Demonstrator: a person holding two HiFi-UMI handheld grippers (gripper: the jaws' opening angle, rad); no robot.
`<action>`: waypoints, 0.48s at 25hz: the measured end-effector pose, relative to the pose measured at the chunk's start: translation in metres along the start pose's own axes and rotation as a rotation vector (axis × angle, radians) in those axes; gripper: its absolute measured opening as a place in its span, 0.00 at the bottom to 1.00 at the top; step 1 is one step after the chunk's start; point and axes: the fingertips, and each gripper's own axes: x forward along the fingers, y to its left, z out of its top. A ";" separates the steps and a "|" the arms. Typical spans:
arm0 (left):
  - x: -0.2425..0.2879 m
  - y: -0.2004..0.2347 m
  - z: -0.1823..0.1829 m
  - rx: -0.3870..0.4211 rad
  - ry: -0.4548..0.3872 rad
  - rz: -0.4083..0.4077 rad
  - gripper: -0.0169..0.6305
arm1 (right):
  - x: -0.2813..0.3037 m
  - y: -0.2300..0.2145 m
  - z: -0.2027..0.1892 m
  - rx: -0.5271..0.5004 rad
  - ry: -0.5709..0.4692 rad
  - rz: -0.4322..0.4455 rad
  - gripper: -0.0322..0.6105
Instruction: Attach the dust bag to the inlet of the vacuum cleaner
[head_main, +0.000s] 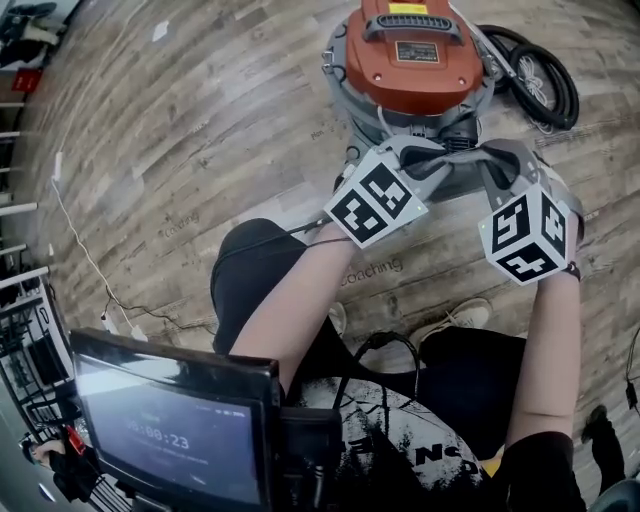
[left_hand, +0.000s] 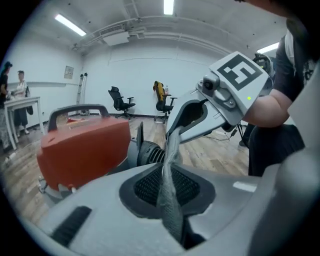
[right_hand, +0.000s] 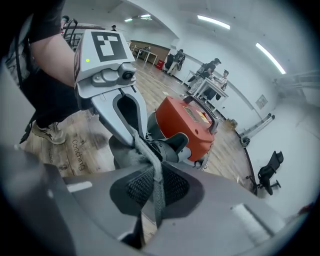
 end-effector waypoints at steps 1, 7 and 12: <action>0.002 -0.001 0.001 0.029 0.018 0.008 0.09 | 0.001 0.000 -0.004 0.020 -0.008 -0.003 0.09; 0.013 -0.003 0.016 0.187 0.087 0.035 0.09 | 0.011 0.004 -0.031 0.144 -0.027 -0.005 0.09; 0.015 -0.003 0.024 0.208 0.070 0.021 0.10 | 0.010 0.001 -0.036 0.138 0.013 0.011 0.09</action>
